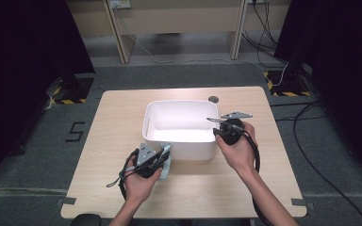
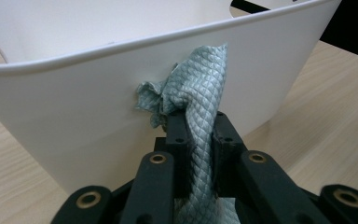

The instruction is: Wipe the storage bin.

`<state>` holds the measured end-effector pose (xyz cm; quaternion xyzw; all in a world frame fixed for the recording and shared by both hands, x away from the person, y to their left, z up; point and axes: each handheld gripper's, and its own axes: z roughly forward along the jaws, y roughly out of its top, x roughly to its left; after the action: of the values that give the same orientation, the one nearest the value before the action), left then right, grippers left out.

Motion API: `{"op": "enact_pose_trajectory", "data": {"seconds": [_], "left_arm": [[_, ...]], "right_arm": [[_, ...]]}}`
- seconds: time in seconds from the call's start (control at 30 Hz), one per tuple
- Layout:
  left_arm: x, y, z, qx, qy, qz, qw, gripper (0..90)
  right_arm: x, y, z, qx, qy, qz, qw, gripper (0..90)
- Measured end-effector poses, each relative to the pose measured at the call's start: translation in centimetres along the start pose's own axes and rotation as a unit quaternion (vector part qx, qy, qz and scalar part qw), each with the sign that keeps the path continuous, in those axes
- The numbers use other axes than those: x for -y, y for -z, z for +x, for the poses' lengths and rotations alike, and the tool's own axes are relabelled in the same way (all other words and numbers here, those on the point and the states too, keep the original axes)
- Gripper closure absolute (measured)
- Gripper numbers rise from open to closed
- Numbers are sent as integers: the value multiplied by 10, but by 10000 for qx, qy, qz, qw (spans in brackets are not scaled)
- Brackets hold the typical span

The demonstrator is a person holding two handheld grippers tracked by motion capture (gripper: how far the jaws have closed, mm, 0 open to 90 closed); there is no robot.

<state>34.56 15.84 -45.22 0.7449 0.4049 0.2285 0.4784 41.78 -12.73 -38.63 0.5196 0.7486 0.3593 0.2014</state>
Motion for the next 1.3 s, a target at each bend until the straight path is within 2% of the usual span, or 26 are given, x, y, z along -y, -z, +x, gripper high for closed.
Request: {"op": "enact_pose_trajectory", "data": {"seconds": [1.3], "left_arm": [[19, -15, 3, -25, 82, 298, 9995, 802]], "right_arm": [[0, -1, 2, -26, 36, -33, 10000, 719]]}}
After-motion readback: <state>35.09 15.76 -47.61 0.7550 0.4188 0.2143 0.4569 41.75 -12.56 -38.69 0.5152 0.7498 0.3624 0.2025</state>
